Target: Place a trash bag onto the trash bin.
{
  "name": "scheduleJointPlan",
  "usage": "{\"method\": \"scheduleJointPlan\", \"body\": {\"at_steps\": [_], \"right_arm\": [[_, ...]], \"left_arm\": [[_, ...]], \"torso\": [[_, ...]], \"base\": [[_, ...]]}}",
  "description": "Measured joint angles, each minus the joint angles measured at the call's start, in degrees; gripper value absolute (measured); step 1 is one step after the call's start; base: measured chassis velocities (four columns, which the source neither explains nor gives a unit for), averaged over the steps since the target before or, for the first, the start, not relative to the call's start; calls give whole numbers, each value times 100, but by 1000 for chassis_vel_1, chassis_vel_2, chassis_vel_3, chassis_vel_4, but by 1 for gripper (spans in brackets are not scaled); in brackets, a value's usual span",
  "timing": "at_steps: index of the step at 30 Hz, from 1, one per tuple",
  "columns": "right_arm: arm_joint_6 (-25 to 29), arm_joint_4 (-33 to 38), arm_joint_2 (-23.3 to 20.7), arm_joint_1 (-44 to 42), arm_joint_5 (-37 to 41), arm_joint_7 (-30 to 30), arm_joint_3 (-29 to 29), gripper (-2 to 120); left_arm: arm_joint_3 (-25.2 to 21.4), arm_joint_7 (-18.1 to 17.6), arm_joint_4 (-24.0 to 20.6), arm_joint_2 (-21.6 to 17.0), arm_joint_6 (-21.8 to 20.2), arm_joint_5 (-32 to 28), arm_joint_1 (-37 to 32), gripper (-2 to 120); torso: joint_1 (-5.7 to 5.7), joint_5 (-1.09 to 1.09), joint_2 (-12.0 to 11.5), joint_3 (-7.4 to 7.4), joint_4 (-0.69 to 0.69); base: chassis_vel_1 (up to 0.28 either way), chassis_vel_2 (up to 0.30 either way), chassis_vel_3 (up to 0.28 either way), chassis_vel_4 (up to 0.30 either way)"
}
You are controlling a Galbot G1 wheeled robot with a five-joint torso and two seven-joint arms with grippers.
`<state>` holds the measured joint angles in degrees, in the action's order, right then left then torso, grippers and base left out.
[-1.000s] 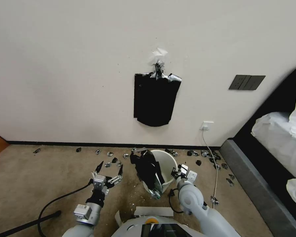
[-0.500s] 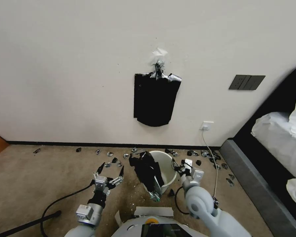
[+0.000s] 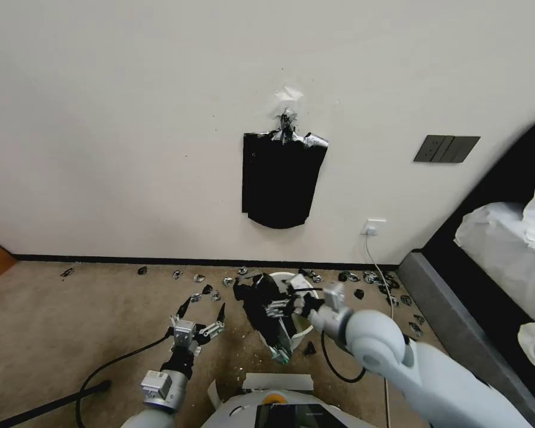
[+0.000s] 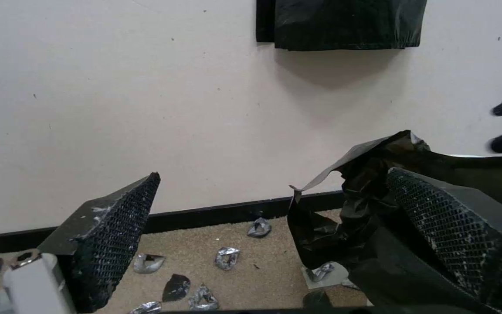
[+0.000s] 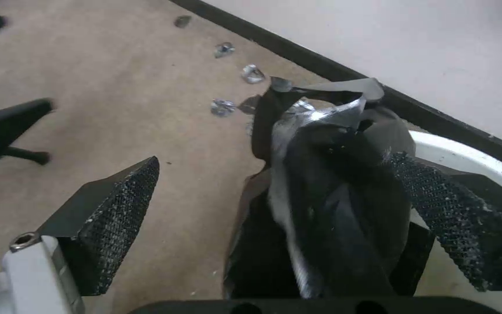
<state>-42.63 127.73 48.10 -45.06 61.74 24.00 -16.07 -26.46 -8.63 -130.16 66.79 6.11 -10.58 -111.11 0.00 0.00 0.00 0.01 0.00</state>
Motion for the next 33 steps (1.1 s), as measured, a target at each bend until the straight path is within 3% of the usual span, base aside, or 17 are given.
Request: {"method": "scheduleJointPlan", "body": {"at_steps": [3, 9, 16, 24, 28, 31, 32, 33], "right_arm": [[3, -137, 43, 194, 77, 230, -211, 95], [19, -319, -14, 480, 258, 369, -620, 69], [37, -490, 68, 575, 387, 428, -799, 45], [46, -570, 22, 721, 383, 429, -903, 17], [49, -575, -7, 756, 380, 429, -960, 4], [52, -568, -37, 705, 249, 462, -893, 0], [52, -568, -37, 705, 249, 462, -893, 0], [54, -559, -43, 678, 215, 479, -805, 0]], "left_arm": [[22, 0, 0, -17, -1, 10, 12, 100], [79, 1, 9, -30, 26, 100, 42, 100], [98, -35, 72, -79, 94, 104, 159, 100], [264, -79, 83, -213, -118, 102, 334, 100], [406, -157, 29, -333, -415, 80, 410, 100], [693, -494, -200, -544, -1346, -141, 532, 100], [693, -494, -200, -544, -1346, -141, 532, 100], [815, -641, -282, -639, -1675, -368, 642, 100]], "torso": [[0, 0, 0, 0, 0], [0, 0, 0, 0, -1], [0, 0, 0, 0, 0], [0, 0, 0, 0, 0], [0, 0, 0, -1, 0], [0, 1, 0, -1, 1], [0, 1, 0, -1, 1], [0, 1, 0, -1, 0]], "base": [[0, 0, 0, 0], [0, 0, 0, 0], [0, 0, 0, 0], [0, 0, 0, 0], [0, 0, 0, 0], [0, 0, 0, 0], [0, 0, 0, 0], [0, 0, 0, 0]]}}
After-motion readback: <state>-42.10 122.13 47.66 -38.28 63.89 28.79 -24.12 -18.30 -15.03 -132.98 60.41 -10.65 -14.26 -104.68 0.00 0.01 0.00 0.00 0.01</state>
